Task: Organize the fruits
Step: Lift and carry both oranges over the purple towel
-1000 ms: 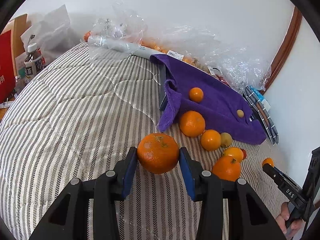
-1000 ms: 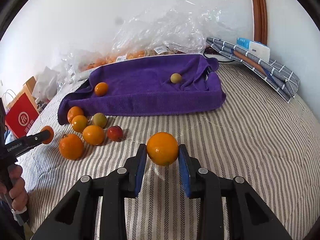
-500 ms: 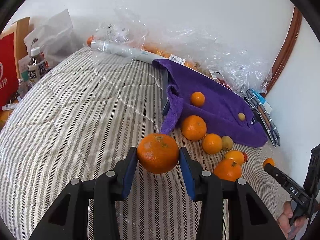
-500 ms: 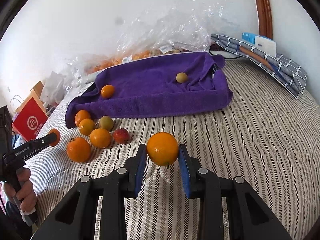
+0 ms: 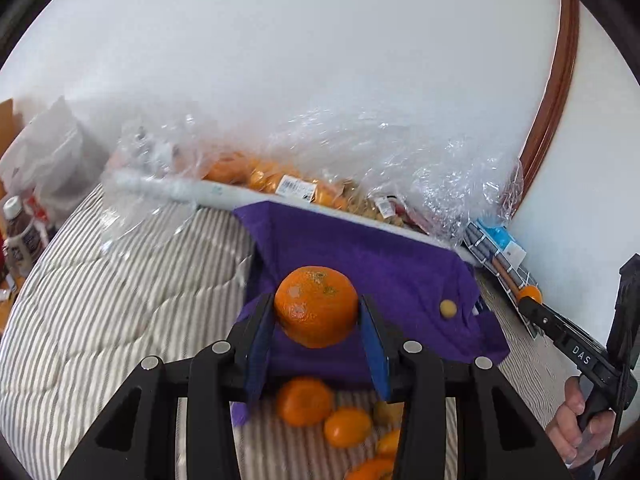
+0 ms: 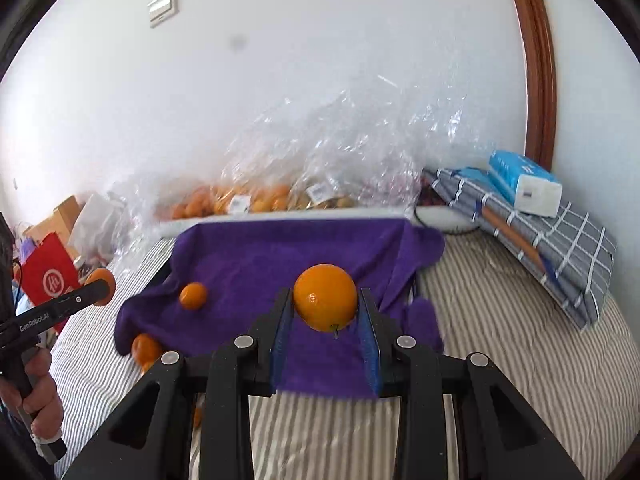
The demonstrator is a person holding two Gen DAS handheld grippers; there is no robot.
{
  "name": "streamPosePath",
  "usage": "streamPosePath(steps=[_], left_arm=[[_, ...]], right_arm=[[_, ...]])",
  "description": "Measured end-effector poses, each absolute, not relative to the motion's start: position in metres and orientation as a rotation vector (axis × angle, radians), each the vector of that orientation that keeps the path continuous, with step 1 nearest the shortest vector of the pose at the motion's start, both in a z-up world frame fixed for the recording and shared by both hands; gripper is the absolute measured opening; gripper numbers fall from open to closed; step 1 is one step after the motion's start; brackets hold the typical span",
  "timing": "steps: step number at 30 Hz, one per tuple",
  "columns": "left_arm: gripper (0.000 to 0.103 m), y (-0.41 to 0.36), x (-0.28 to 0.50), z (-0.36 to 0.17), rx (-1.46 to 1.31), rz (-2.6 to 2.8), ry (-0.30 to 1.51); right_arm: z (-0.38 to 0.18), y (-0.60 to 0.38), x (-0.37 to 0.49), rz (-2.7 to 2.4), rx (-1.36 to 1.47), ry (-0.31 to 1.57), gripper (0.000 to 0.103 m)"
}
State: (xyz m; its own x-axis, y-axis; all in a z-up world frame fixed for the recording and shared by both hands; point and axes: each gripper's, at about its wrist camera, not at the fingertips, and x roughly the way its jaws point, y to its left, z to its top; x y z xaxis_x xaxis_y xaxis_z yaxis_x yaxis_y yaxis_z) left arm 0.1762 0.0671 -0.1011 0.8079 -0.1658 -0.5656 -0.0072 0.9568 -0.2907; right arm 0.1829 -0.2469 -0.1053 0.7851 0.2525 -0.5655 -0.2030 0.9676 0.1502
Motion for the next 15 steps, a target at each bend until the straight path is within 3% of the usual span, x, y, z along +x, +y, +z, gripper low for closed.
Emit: streamPosePath(steps=[15], left_arm=[[0.04,0.066,0.212,-0.138,-0.284,-0.062,0.697]], right_arm=[[-0.151,-0.255,0.229,0.254,0.149,0.714,0.032]])
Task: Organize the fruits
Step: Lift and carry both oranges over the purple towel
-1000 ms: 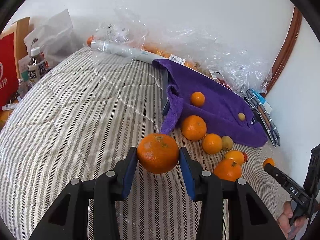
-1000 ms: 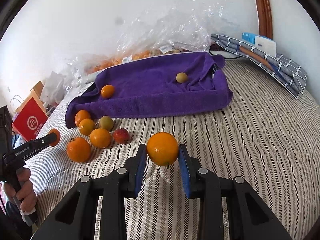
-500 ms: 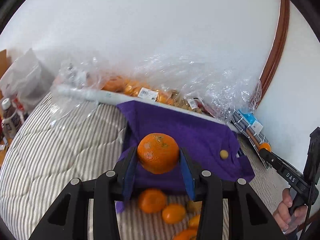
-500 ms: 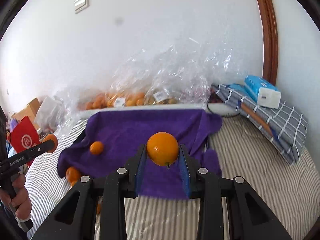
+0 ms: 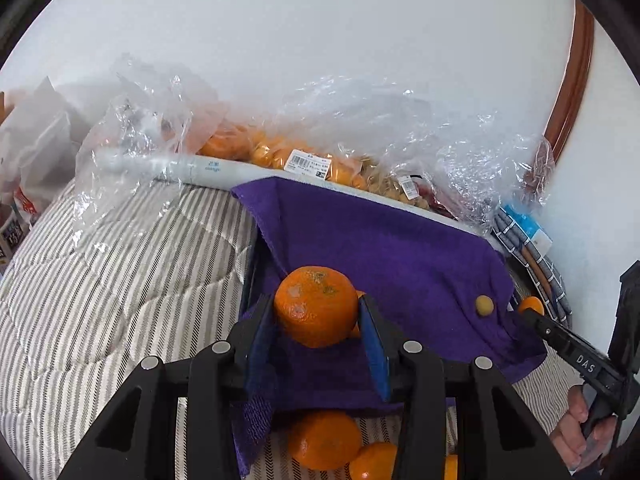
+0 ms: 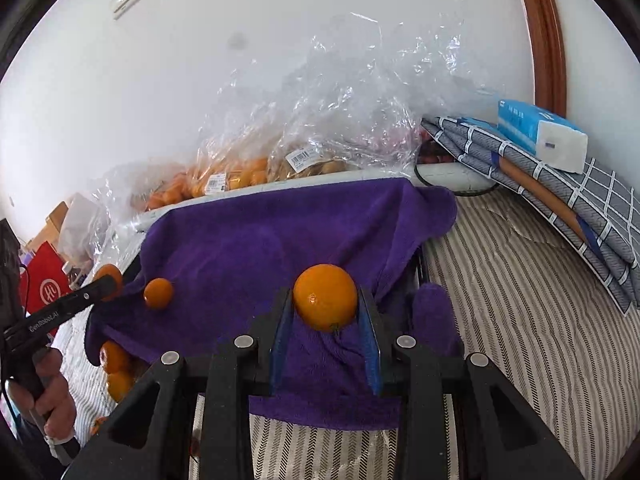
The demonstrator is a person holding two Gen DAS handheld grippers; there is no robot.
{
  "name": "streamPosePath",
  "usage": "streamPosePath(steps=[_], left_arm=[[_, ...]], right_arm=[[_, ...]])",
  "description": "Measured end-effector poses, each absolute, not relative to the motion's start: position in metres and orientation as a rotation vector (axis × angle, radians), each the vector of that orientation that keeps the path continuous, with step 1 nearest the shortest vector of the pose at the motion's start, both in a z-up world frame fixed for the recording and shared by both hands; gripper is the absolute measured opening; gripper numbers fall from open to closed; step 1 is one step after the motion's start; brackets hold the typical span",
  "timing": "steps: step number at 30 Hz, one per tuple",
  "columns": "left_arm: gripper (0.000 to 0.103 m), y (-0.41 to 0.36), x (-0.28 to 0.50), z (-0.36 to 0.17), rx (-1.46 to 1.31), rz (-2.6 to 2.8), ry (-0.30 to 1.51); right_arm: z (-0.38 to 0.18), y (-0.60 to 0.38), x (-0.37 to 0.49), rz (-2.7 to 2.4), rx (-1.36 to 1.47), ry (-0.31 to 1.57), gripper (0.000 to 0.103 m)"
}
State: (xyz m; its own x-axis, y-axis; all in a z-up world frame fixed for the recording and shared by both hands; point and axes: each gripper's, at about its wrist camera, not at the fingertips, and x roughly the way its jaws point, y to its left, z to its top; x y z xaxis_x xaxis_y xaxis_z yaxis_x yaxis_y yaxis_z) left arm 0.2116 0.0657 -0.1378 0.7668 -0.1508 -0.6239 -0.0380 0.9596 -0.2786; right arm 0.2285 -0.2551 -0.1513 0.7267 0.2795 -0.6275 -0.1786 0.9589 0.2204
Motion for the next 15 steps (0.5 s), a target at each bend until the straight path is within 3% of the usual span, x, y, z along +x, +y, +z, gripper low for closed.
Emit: streamPosePath(steps=[15], left_arm=[[0.04,0.052,0.22,-0.153,-0.232,-0.051,0.749]], right_arm=[[-0.166,-0.243,0.234,0.261,0.116,0.765,0.032]])
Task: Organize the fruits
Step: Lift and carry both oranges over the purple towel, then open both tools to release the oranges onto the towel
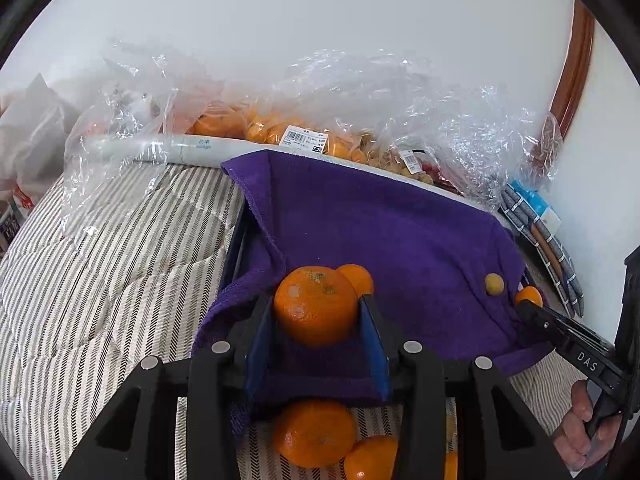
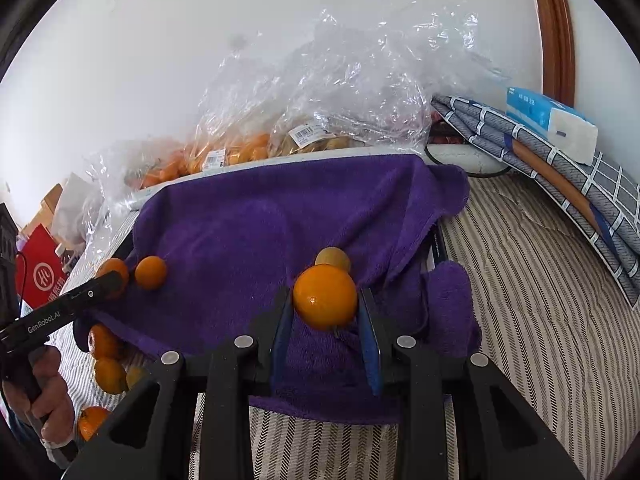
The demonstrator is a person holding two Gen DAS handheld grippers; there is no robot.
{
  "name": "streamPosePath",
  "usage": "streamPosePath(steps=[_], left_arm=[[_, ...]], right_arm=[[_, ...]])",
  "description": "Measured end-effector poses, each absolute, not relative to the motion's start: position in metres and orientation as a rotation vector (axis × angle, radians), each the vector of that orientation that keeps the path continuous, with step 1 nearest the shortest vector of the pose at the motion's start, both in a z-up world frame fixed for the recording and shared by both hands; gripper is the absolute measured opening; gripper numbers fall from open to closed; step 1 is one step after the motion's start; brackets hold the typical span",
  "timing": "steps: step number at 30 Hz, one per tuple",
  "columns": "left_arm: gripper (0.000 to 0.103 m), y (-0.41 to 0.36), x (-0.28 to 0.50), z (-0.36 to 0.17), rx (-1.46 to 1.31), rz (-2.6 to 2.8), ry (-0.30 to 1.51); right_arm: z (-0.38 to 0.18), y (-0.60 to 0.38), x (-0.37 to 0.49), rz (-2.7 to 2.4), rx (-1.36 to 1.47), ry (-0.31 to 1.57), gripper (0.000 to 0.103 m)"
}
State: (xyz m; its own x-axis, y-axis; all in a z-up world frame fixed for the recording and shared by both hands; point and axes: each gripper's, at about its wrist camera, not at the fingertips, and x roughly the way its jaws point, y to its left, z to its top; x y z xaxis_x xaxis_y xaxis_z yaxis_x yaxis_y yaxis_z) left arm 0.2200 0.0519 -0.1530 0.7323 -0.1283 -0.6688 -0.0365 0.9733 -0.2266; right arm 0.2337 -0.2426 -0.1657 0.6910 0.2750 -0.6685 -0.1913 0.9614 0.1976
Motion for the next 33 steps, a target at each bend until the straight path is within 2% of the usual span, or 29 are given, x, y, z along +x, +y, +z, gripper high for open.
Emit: streamPosePath(steps=[17,22,26,33], left_arm=[[0.04,0.045,0.222,-0.154,-0.178,-0.067,0.755],[0.041,0.044,0.221,-0.153,-0.165,-0.069,0.749],[0.046,0.043,0.221,-0.152,-0.17,-0.079,0.745],[0.051,0.045,0.214,-0.145,-0.198,-0.091,0.701]], right_arm=[[-0.168,-0.241,0.236,0.258,0.106,0.775,0.033],[-0.164,-0.239,0.232,0.264,0.091,0.74,0.045],[-0.16,-0.237,0.228,0.256,0.072,0.707,0.053],[-0.155,-0.238,0.224,0.204,0.057,0.661,0.055]])
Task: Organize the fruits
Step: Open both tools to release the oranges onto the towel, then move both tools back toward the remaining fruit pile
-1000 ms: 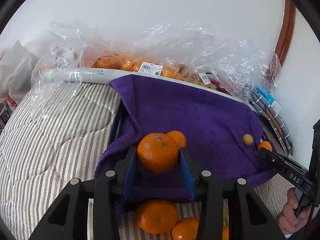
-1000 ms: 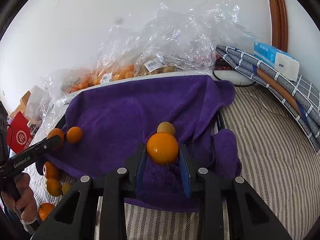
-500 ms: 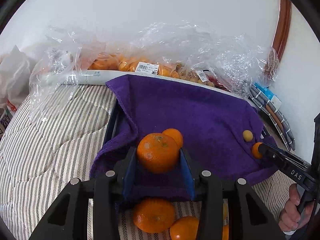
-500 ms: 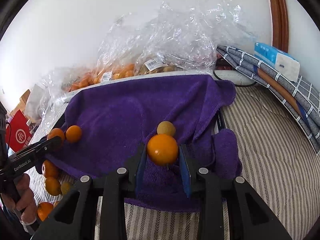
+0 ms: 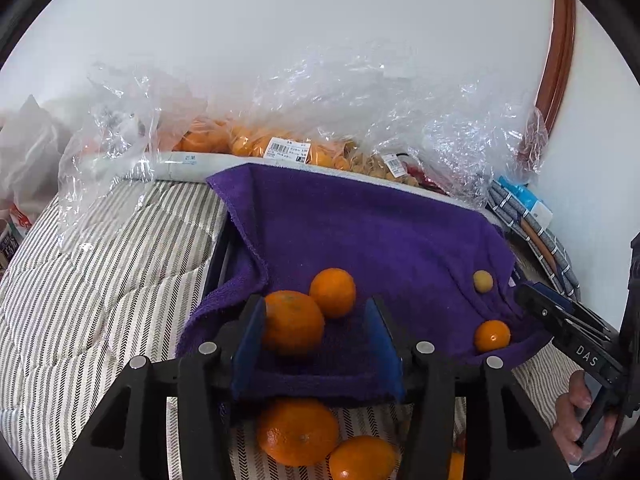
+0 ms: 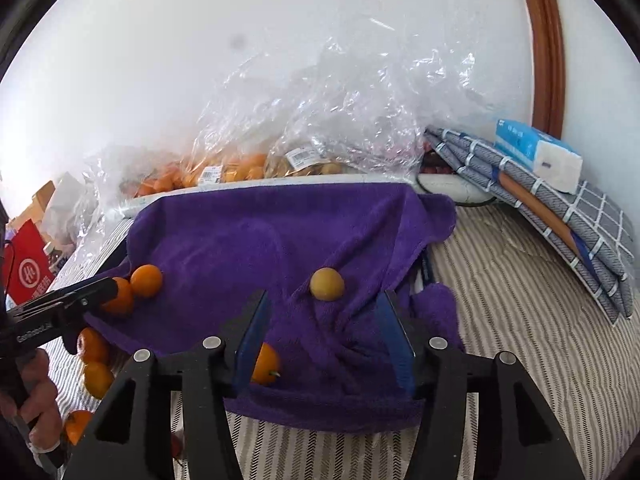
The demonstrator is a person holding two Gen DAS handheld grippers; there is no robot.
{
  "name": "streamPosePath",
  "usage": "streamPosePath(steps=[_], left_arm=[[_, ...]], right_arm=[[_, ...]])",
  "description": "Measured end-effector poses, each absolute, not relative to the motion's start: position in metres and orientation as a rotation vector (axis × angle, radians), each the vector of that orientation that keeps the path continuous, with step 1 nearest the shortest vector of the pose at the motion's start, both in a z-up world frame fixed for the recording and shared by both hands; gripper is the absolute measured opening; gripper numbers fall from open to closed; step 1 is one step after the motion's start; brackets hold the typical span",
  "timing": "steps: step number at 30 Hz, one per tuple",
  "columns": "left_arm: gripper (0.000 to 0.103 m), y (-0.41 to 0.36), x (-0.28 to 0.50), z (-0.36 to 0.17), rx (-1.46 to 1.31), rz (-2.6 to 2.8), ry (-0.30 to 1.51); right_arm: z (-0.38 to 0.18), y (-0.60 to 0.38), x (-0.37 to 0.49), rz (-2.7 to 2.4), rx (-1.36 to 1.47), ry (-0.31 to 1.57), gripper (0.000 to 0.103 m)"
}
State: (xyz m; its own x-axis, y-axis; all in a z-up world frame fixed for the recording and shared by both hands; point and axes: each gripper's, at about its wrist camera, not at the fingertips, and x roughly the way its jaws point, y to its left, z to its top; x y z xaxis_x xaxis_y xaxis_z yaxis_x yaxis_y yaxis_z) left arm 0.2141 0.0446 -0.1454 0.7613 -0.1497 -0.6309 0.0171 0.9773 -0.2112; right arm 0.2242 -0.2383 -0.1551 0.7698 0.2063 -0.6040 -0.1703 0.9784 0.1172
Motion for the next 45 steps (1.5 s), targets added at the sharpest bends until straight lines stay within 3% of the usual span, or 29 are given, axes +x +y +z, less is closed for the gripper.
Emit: streamPosePath(steps=[16,32,45], left_arm=[[0.052,0.041,0.196,-0.131,-0.193,-0.084,0.609],[0.052,0.074,0.141,-0.132,-0.159,0.032,0.523],[0.054,0.13,0.12,-0.139,-0.271,0.109,0.581]], right_arm=[[-0.139,-0.245,0.211,0.192,0.084,0.565,0.055],[-0.133,-0.216,0.15,0.257,0.094,0.707,0.055],[-0.165,-0.16,0.121,0.348,0.034,0.822,0.056]])
